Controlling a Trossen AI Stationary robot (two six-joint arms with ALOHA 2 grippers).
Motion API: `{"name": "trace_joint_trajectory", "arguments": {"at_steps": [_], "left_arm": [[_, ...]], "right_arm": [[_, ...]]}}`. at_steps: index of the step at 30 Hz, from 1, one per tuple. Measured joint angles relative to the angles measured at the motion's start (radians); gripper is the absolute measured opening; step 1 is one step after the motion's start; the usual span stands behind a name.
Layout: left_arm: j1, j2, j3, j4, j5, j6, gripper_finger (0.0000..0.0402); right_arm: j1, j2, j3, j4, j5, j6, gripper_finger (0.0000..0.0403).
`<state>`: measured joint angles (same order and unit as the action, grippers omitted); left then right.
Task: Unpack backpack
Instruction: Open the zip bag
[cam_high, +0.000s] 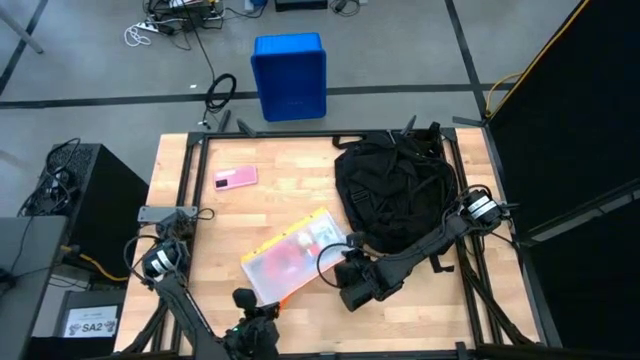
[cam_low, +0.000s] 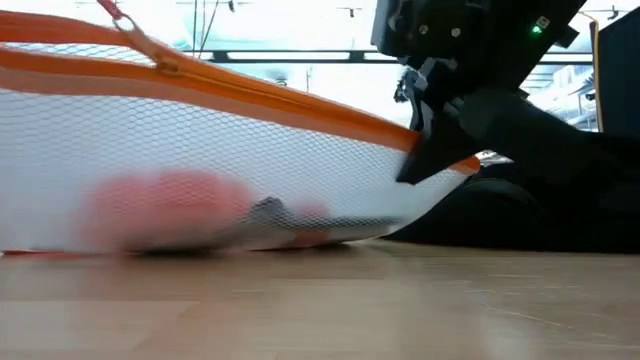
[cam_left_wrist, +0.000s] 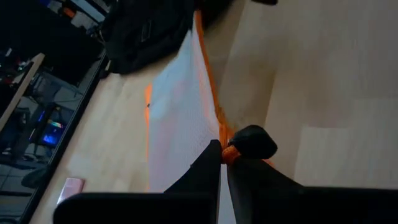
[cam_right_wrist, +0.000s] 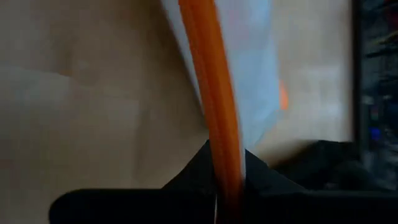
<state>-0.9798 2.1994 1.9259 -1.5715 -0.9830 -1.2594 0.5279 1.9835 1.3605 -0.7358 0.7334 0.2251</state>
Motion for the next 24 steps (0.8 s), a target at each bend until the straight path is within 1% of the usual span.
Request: {"name": "trace_joint_trajectory", "arguments": {"at_steps": [3,7,10,16,20,24], "left_arm": [[0.022,0.000,0.000,0.001,0.000,0.026,0.0000],[0.045,0.000,0.000,0.000,0.002,0.053,0.0000],[0.054,0.000,0.000,0.001,0.009,0.075,0.0000],[0.072,0.000,0.000,0.001,0.008,0.095,0.0000],[0.082,0.000,0.000,0.001,0.007,0.119,0.0000],[0.097,0.000,0.005,0.008,-0.019,0.155,0.0000]], "right_arm": [[-0.012,0.000,0.011,0.015,-0.096,-0.047,0.0002],[-0.013,0.000,0.070,-0.046,-0.155,-0.044,0.0023],[-0.004,-0.005,0.109,-0.059,-0.198,-0.085,0.0057],[0.034,-0.008,0.177,-0.039,-0.205,-0.102,0.0144],[0.051,-0.008,0.182,0.106,-0.207,-0.099,0.0185],[0.052,-0.008,0.153,0.364,-0.223,-0.111,0.0209]]}}
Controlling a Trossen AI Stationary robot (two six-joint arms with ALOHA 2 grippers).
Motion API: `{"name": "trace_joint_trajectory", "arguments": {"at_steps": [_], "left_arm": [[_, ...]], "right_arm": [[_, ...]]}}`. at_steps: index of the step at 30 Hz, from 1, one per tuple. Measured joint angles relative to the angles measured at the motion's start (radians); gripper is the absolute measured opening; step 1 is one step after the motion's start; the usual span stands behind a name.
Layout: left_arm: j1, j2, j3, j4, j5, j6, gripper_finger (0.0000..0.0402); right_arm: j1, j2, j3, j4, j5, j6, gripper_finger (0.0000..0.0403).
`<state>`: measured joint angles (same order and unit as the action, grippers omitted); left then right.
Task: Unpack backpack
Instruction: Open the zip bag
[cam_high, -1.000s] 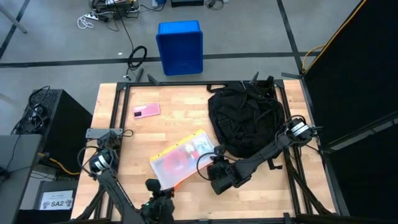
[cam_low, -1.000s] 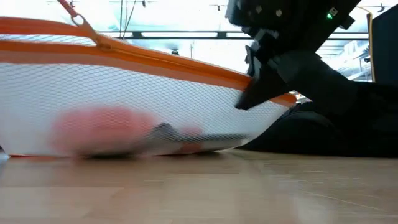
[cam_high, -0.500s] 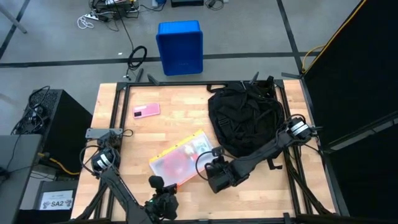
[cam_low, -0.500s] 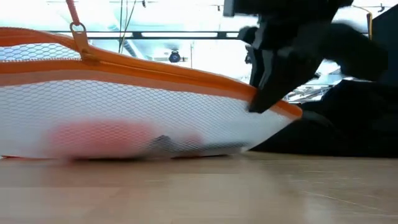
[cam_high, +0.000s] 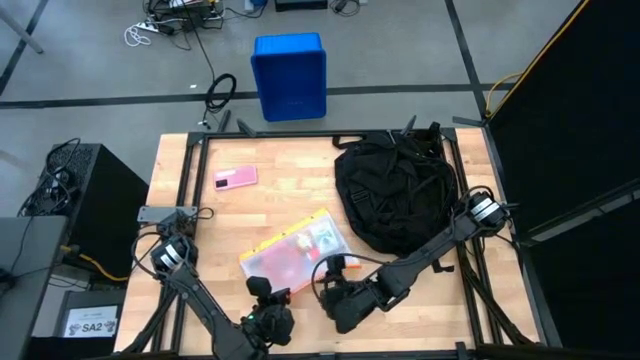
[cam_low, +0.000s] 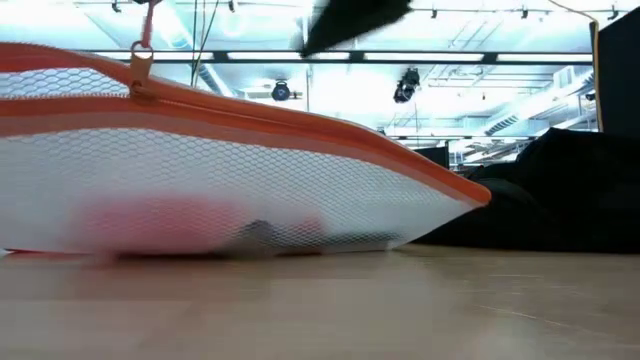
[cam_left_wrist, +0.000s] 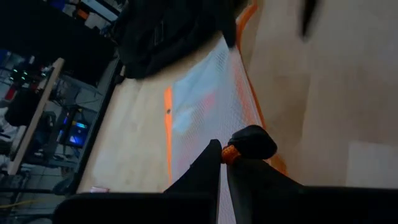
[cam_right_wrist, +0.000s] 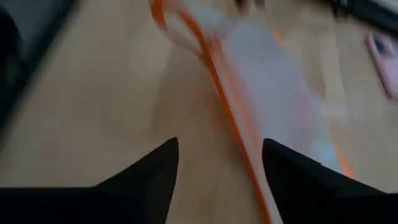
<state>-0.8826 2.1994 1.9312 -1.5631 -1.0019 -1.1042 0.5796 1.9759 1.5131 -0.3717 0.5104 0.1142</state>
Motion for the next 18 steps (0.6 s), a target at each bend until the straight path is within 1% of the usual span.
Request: {"name": "trace_joint_trajectory", "arguments": {"at_steps": [4,7,9,13,18], "left_arm": [[0.008,0.000,0.000,0.007,-0.014,0.029,0.0000],[0.013,0.000,0.000,0.013,-0.023,0.047,0.0000],[0.015,0.000,0.005,0.020,-0.036,0.063,0.0000],[0.014,0.000,0.042,0.030,-0.052,0.104,0.0000],[0.013,0.000,0.081,0.035,-0.085,0.150,0.0000]], "right_arm": [[-0.016,0.000,-0.028,0.233,-0.022,-0.057,0.0220],[-0.039,0.000,-0.047,0.327,-0.067,-0.090,0.0222],[-0.056,0.000,-0.049,0.372,-0.079,-0.094,0.0219],[-0.093,0.000,-0.048,0.379,-0.138,-0.100,0.0208],[-0.129,0.000,-0.048,0.380,-0.244,-0.065,0.0192]]}}
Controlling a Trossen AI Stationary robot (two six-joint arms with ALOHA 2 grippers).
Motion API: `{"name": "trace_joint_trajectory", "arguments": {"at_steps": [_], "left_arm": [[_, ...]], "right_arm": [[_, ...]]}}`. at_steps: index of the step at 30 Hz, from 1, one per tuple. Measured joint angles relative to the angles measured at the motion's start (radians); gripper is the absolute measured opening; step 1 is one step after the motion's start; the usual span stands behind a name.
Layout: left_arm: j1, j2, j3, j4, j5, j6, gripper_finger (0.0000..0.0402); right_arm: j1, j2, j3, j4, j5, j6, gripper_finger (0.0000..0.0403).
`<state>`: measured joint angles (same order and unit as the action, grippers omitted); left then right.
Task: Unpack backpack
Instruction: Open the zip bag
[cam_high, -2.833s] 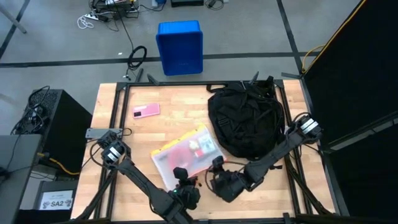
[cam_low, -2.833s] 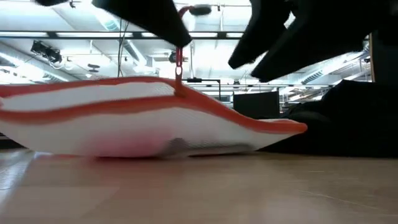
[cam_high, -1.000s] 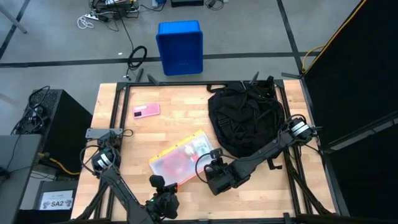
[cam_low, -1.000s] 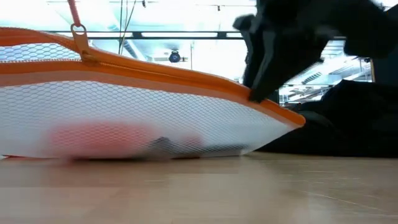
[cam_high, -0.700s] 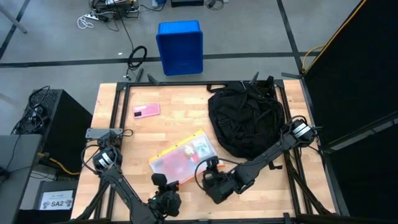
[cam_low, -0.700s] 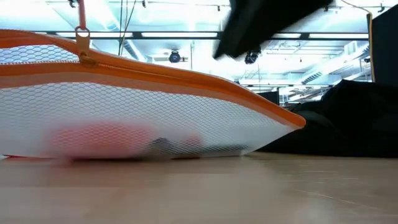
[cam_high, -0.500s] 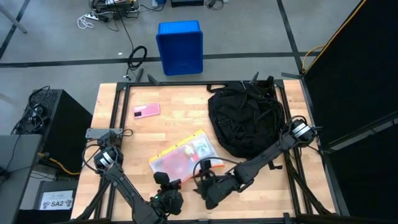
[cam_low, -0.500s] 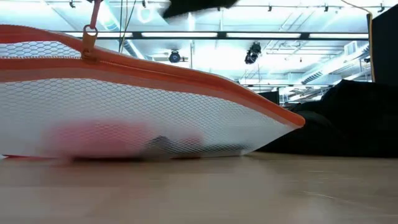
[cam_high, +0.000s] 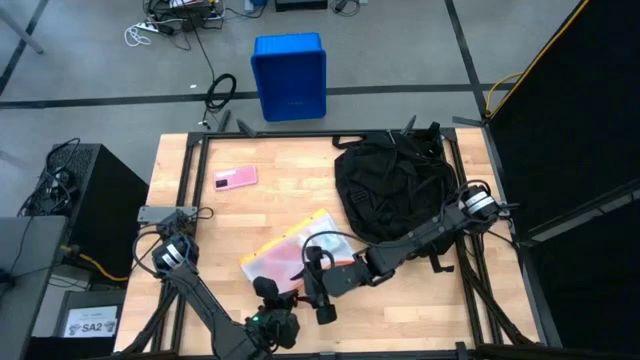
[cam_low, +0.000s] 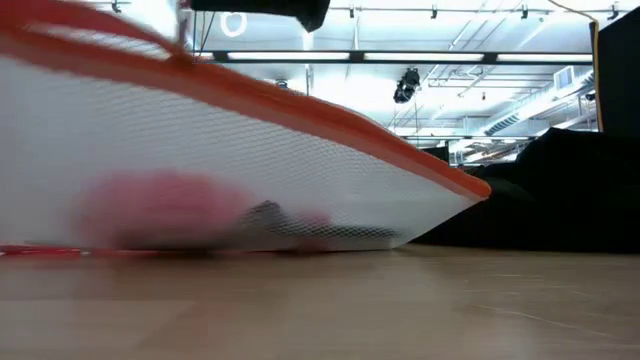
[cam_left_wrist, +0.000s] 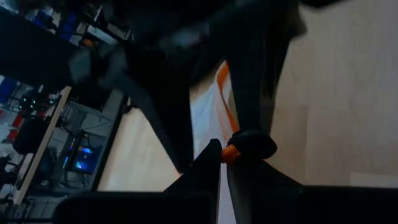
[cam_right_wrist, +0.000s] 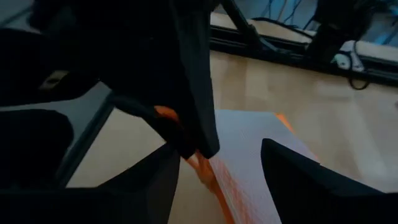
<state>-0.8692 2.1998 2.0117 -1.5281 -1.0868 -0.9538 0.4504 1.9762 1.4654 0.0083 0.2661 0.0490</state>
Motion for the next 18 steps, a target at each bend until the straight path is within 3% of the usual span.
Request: {"name": "trace_joint_trajectory", "arguments": {"at_steps": [9,16,18], "left_arm": [[0.011,0.000,0.008,0.016,-0.019,0.033,0.0000],[0.009,0.000,0.009,0.018,-0.019,0.034,0.0000],[0.009,0.000,0.009,0.017,-0.018,0.034,0.0000]], "right_arm": [[-0.001,0.000,0.000,0.018,-0.053,-0.034,0.0154],[0.003,0.001,0.000,0.013,-0.105,-0.082,0.0028],[0.003,0.001,0.000,0.009,-0.114,-0.095,0.0009]]}}
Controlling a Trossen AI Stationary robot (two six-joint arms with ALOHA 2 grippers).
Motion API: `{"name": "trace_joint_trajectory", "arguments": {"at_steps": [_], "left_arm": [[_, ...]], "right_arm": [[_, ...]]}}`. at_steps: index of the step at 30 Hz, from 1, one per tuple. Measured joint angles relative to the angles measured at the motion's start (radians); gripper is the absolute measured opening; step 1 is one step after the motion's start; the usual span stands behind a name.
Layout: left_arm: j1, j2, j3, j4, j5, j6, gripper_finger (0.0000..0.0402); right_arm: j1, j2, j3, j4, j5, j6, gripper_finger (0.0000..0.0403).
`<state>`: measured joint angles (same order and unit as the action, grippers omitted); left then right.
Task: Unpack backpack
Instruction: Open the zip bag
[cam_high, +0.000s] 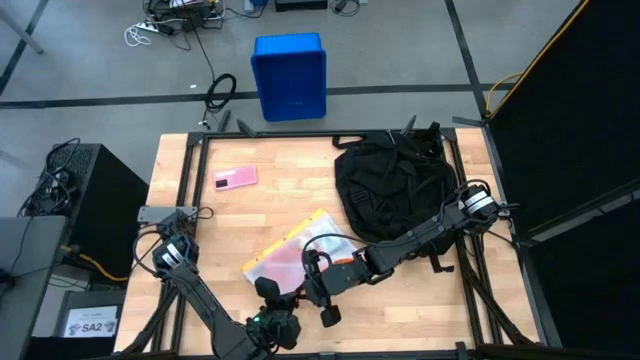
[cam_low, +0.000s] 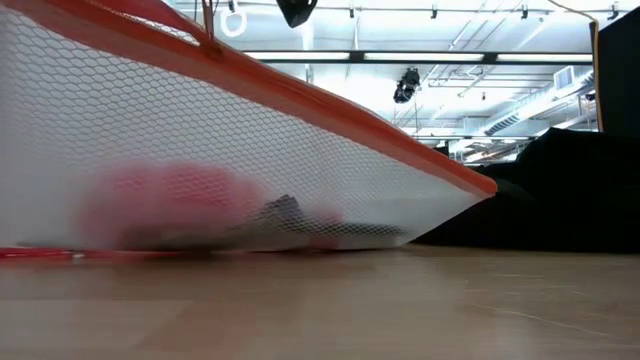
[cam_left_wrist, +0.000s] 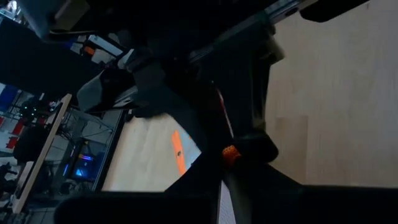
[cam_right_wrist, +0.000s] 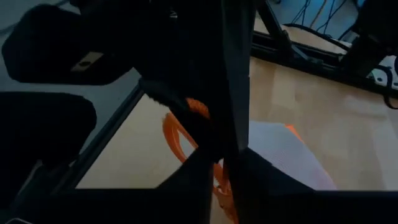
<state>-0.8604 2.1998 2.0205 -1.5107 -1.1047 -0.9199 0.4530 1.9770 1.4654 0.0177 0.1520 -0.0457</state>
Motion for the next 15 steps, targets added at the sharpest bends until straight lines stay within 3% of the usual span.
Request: {"name": "trace_joint_trajectory", "arguments": {"at_steps": [7,15], "left_arm": [[0.000,-0.005,0.000,-0.014,0.041,0.024,0.0018],[-0.055,-0.039,0.000,-0.010,0.135,-0.030,0.0106]], "right_arm": [[0.001,0.000,0.000,-0.016,0.032,-0.010,0.0000],[0.001,0.001,0.000,-0.007,0.035,-0.011,0.0000]]}}
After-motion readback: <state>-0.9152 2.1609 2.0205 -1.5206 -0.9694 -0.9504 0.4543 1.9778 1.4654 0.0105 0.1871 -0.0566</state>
